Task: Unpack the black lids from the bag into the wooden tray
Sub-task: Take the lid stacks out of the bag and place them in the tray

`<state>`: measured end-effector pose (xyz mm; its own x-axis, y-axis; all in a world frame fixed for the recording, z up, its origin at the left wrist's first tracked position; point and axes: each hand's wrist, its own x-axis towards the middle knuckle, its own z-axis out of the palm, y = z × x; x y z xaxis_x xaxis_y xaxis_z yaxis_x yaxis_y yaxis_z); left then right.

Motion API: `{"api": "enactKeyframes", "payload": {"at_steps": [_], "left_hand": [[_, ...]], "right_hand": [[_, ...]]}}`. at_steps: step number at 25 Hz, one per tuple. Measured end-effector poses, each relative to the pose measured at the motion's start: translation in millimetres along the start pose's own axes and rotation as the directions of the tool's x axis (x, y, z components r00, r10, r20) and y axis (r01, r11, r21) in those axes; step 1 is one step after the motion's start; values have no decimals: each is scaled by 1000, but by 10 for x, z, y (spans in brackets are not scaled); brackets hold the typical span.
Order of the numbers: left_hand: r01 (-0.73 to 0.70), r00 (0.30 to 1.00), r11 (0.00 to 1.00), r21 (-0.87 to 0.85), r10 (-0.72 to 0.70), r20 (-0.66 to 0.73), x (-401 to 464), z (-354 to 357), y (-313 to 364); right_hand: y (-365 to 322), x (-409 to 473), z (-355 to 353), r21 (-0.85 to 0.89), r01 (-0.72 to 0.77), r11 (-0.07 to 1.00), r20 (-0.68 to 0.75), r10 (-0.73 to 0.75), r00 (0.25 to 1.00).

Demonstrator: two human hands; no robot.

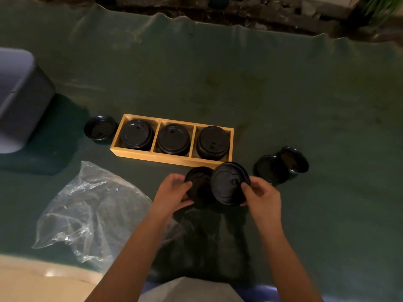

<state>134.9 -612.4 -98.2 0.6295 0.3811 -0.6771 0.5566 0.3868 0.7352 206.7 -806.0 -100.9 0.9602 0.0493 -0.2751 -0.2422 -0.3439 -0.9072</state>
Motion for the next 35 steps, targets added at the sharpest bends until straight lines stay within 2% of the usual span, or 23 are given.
{"api": "enactKeyframes", "payload": {"at_steps": [4,8,11,13,15,16,18,19,21,24,26,29,32,35], "left_hand": [[21,980,972,-233,26,199,-119,146,-20],[24,939,993,-119,19,344,-168,275,-51],[-33,933,997,-66,54,356,-158,407,-100],[2,938,993,-120,40,345,-147,467,-146],[56,941,980,-191,12,337,-125,506,-177],[75,945,976,-205,-4,327,-110,519,-184],[94,952,973,-212,-26,305,-76,539,-194],[101,954,971,-216,-33,299,-62,549,-193],[113,958,966,-231,-44,284,-48,584,-184],[119,962,961,-248,-50,267,-36,623,-182],[117,965,961,-250,-50,258,-32,649,-162],[117,969,960,-255,-54,242,-12,688,-125],[131,957,957,-258,-54,285,-9,756,-100],[164,932,936,-312,-44,359,-26,839,-82]], "right_hand": [[-108,-11,57,-171,58,984,32,-53,998],[-69,-35,77,-354,203,913,36,-203,978],[1,-64,69,-397,245,885,71,-236,969],[49,-60,22,-372,240,897,70,-231,970],[105,19,-112,-241,152,959,3,-156,988],[129,119,-230,-104,44,994,-92,-54,994],[190,440,-556,195,-158,968,-292,211,933],[226,621,-732,271,-228,935,-340,315,886],[303,951,-966,291,-343,893,-336,431,838],[366,1202,-981,180,-407,896,-330,445,833],[353,1237,-963,175,-418,891,-349,453,820],[226,1139,-977,147,-309,940,-402,342,849],[-46,739,-742,2,-67,998,-237,65,969],[-215,295,-400,-218,139,966,-92,-162,983]]}}
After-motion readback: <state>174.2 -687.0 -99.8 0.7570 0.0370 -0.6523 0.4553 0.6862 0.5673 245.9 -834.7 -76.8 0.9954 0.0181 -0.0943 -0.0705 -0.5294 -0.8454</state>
